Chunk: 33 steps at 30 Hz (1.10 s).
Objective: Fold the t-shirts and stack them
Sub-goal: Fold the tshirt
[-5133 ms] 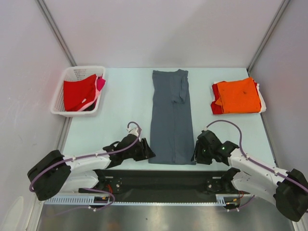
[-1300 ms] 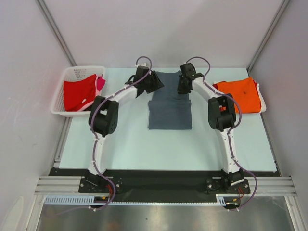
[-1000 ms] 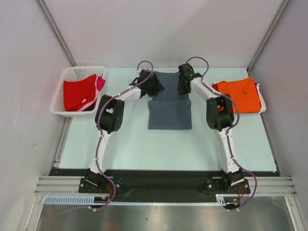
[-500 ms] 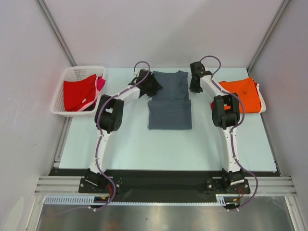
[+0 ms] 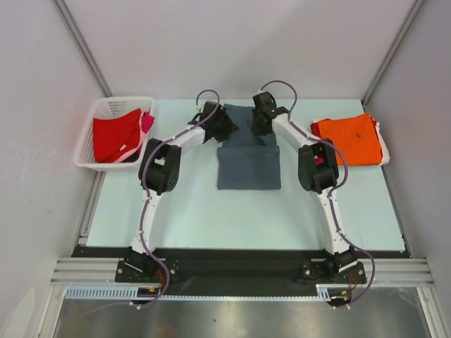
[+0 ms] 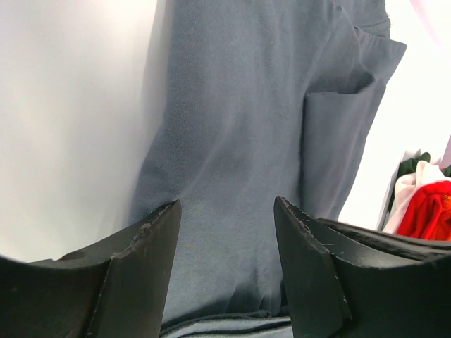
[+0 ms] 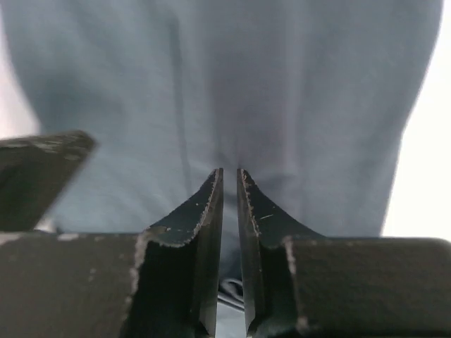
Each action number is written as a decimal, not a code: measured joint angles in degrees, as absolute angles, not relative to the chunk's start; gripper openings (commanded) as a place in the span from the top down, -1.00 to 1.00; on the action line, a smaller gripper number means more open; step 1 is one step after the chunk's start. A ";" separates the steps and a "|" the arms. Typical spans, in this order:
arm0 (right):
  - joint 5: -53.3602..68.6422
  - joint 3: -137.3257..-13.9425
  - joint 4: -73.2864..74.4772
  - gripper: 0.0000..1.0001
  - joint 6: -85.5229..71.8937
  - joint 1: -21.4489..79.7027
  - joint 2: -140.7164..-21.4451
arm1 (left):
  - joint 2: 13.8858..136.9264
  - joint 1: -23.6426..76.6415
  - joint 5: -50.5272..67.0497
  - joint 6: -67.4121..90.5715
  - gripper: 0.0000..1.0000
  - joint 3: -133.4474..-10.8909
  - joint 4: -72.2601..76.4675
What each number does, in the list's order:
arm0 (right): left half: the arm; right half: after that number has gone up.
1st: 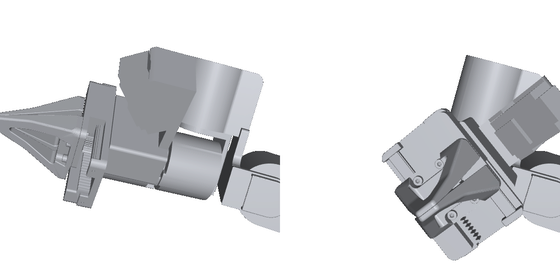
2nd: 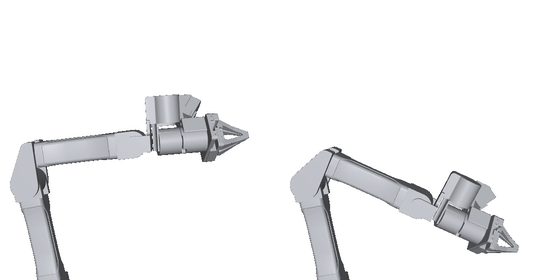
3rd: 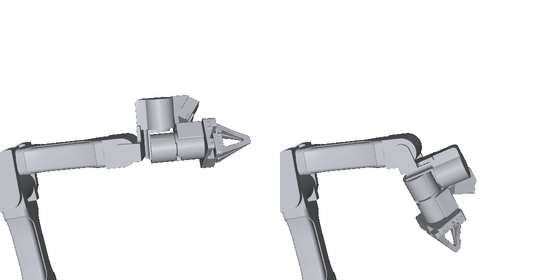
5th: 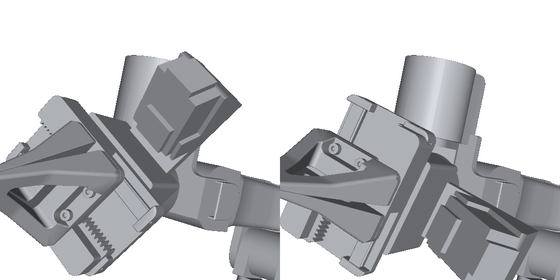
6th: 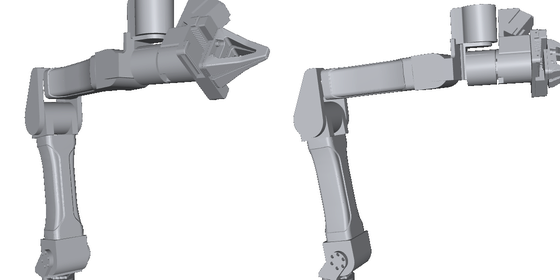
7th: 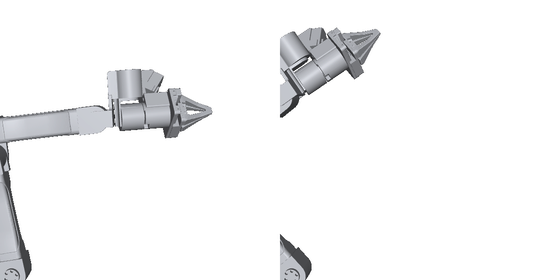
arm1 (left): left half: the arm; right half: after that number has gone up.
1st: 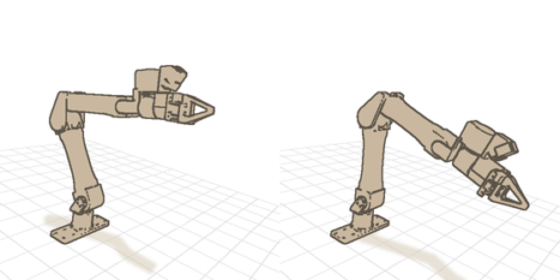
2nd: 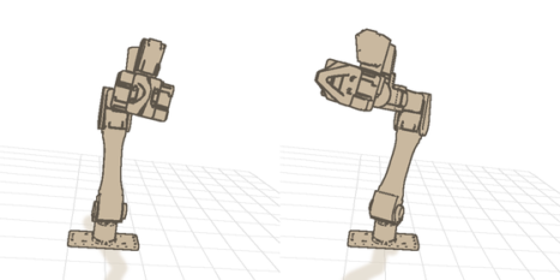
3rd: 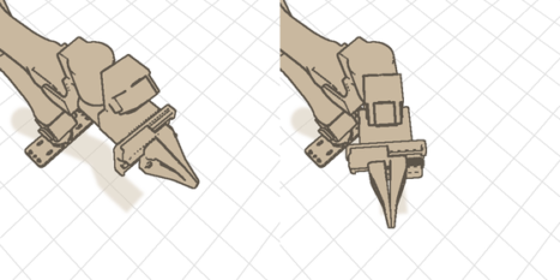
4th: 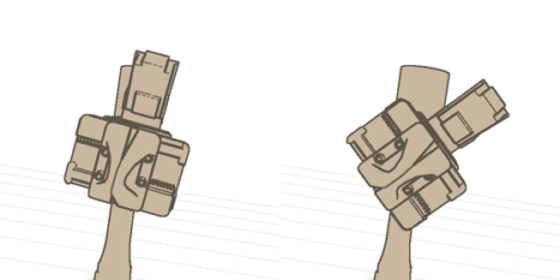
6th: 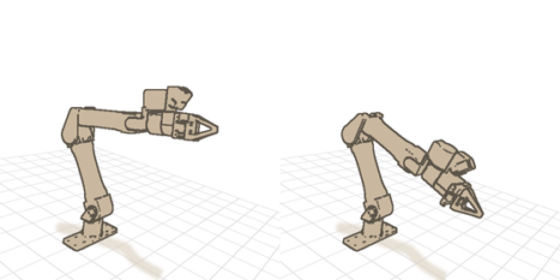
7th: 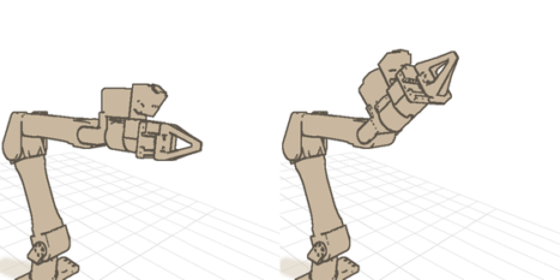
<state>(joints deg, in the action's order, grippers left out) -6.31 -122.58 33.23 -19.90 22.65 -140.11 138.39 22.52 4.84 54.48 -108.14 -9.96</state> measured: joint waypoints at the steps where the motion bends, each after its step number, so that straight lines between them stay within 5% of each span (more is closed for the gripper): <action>1: -5.63 -123.17 33.08 0.67 -20.01 22.72 -140.22 | 138.39 22.52 4.86 54.48 -0.25 -108.14 -9.96; 22: -20.21 -123.94 37.28 0.67 -19.70 15.73 -141.18 | 138.39 22.39 5.26 54.43 -0.25 -108.14 -9.93; 33: -18.74 -122.61 32.88 0.66 -19.40 24.12 -134.80 | 138.41 22.35 5.41 54.43 -0.25 -108.14 -9.93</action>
<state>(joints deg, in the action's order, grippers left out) -18.74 -122.61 32.88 -19.40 24.12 -134.80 138.41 22.35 5.41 54.43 -108.14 -9.93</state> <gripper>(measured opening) 0.179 0.625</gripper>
